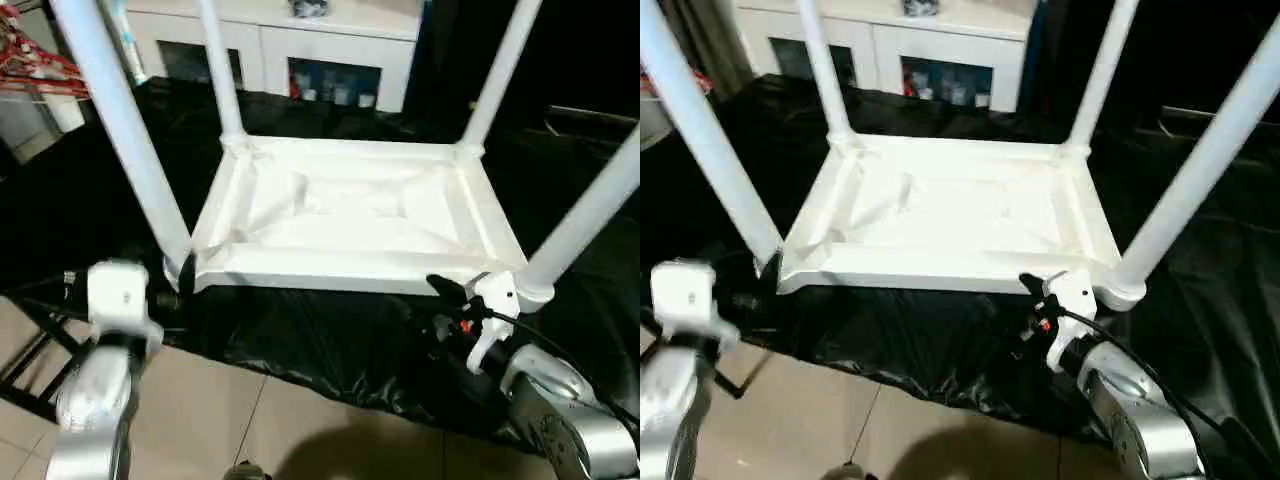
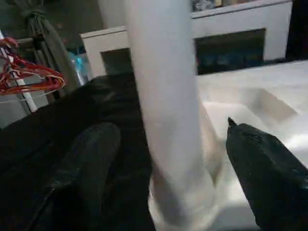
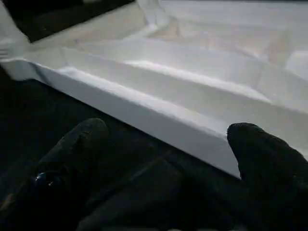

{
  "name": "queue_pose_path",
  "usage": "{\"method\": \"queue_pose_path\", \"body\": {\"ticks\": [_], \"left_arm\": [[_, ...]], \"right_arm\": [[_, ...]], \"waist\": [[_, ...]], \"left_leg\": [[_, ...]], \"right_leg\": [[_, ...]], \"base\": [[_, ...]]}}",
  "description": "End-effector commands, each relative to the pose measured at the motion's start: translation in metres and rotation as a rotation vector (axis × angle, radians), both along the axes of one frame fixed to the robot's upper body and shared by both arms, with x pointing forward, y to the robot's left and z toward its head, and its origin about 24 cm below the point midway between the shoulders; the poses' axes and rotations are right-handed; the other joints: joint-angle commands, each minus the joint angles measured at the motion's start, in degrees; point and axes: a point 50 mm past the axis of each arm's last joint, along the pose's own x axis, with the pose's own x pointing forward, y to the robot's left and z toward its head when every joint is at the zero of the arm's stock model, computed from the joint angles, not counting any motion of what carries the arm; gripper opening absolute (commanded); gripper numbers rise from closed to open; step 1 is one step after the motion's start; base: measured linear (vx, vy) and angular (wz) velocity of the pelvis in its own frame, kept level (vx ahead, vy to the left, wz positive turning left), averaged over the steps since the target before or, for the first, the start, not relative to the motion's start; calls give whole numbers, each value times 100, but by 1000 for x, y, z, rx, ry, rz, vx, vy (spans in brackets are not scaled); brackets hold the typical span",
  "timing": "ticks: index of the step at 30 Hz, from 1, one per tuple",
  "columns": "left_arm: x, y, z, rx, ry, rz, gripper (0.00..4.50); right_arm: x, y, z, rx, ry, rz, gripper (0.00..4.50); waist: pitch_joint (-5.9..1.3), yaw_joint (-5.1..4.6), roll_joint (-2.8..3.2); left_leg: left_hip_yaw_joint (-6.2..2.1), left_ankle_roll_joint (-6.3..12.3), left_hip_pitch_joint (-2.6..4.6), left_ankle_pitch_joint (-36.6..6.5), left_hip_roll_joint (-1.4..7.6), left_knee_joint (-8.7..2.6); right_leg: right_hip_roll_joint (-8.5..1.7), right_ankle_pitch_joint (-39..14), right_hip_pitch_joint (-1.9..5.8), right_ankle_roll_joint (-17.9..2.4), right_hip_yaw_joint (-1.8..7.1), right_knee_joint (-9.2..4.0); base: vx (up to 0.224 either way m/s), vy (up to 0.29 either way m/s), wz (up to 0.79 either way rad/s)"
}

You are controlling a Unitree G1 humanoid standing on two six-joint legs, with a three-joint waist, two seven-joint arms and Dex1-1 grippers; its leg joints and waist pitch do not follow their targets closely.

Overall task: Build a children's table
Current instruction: Rotate table base

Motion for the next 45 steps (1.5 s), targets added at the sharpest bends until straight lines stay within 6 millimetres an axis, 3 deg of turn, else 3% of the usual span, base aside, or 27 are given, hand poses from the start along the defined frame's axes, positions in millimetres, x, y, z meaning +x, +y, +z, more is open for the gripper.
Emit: {"method": "queue_pose_path", "body": {"ticks": [1,3,8,9,10,11,13,16,22,26,30,31,33,35,37,41,42,45], "left_arm": [[9,12,-1,-20,22,37,445],[16,15,0,-40,27,17,448],[29,18,0,-127,74,-102,448],[31,18,-2,-158,99,-157,448],[32,17,-3,-179,113,-189,448],[33,17,-5,-208,140,-255,448],[33,17,-10,-244,189,-398,448],[32,18,-14,-245,225,-485,448],[31,10,-3,-317,279,-822,448],[30,1,3,-339,308,-940,448],[25,-17,8,-336,331,-1093,448],[21,-25,8,-341,341,-1142,448],[19,-31,9,-347,350,-1181,448],[9,-52,8,-360,369,-1289,448],[1,-74,6,-356,377,-1372,448],[2,-95,9,-364,347,-1405,448],[3,-102,11,-369,334,-1419,448],[3,-120,17,-386,307,-1466,448]], "right_arm": [[-1,-8,-4,-40,38,-52,450],[0,-10,-8,-54,60,-75,450],[5,-18,-13,-89,104,-145,450],[7,-20,-14,-105,113,-167,450],[9,-21,-14,-110,120,-175,450],[11,-22,-16,-118,131,-179,450],[17,-23,-18,-131,144,-184,450],[22,-22,-18,-130,142,-187,450],[43,-15,-22,-161,129,-184,450],[51,-11,-22,-162,124,-175,450],[61,-2,-23,-170,116,-145,450],[65,2,-24,-174,115,-134,450],[67,4,-25,-177,113,-127,450],[75,12,-26,-185,106,-106,450],[81,23,-26,-187,96,-74,450],[86,33,-26,-188,90,-45,450],[87,36,-26,-193,88,-36,450],[89,43,-28,-203,87,-13,450]], "waist": [[-319,11,25],[-334,14,15],[-342,6,11],[-344,9,-2],[-338,-6,-67],[-344,15,-38],[-325,-2,-97],[-320,-12,-61],[-335,-25,-86],[-348,-20,-93],[-341,-31,-109],[-348,-37,-137],[-346,-48,-124],[-355,-71,-160],[-349,-91,-136],[-330,-160,-153],[-337,-170,-124],[-334,-215,-165]], "left_leg": [[-8,29,-8,-1553,-37,-437],[-8,25,-24,-1337,-41,-422],[18,26,-6,-1214,-57,-407],[23,16,0,-1178,-60,-406],[31,28,-7,-1178,-47,-415],[24,23,1,-1172,-47,-407],[36,24,10,-1268,-30,-431],[33,-55,55,-1411,-26,-456],[54,-124,85,-1379,-23,-449],[53,-101,57,-1173,-22,-442],[62,-73,55,-1104,-19,-436],[64,-61,49,-1070,-17,-437],[69,-86,47,-1012,-13,-432],[67,-87,29,-965,-3,-438],[72,-81,34,-1010,-5,-430],[75,-136,33,-1191,-6,-449],[72,-147,46,-1219,-10,-445],[68,-128,28,-1176,-19,-439]], "right_leg": [[-154,-1512,231,-406,189,-488],[-168,-1144,261,-510,190,-439],[-183,-1024,263,-684,196,-417],[-189,-1072,260,-726,198,-407],[-186,-1085,267,-712,201,-418],[-204,-1100,274,-726,200,-395],[-217,-1370,255,-701,205,-429],[-225,-1541,223,-679,214,-443],[-241,-1092,240,-945,214,-373],[-250,-836,286,-1069,210,-310],[-248,-804,304,-1109,210,-309],[-253,-803,315,-1102,208,-304],[-255,-827,311,-1123,207,-305],[-259,-771,332,-1146,201,-283],[-250,-798,318,-1150,205,-294],[-251,-1011,330,-1138,205,-332],[-253,-1068,330,-1110,209,-339],[-242,-1089,344,-1065,212,-342]], "base": [[0,0,0],[0,0,0],[0,0,0],[0,0,0],[0,0,0],[0,0,0],[0,0,0],[0,0,0],[0,0,0],[0,0,0],[0,0,0],[0,0,0],[0,0,0],[0,0,0],[0,0,0],[0,0,0],[0,0,0],[0,0,0]]}}
